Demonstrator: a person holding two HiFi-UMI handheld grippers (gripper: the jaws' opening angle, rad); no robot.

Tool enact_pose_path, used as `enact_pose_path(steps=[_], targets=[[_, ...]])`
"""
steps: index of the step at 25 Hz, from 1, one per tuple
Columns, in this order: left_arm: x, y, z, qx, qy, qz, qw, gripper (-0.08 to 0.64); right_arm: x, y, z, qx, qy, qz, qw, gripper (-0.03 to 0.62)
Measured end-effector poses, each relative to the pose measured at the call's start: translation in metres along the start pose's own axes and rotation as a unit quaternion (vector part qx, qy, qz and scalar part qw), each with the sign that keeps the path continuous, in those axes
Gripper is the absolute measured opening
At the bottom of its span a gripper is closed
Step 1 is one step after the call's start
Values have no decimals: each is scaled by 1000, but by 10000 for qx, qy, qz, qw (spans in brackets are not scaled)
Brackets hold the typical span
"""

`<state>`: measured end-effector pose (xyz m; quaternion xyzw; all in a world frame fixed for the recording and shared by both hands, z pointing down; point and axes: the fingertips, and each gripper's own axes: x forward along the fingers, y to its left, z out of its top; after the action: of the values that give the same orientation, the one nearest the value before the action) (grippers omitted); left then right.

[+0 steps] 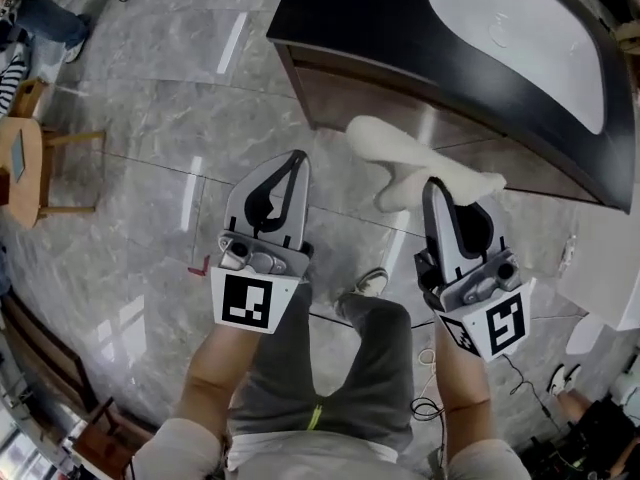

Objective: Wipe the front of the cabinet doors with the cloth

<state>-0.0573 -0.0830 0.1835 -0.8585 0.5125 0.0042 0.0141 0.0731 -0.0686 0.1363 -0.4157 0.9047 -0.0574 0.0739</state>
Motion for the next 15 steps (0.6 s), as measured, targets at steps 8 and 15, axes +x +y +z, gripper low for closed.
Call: enact_pose_path(steps=[8, 15], targets=[[5, 17, -108, 108, -316, -15, 9994, 17, 25, 0, -90, -253, -451, 420, 9978, 52], [22, 30, -163, 279, -640, -166, 9974, 17, 53, 0, -129, -609, -724, 928, 9912, 52]])
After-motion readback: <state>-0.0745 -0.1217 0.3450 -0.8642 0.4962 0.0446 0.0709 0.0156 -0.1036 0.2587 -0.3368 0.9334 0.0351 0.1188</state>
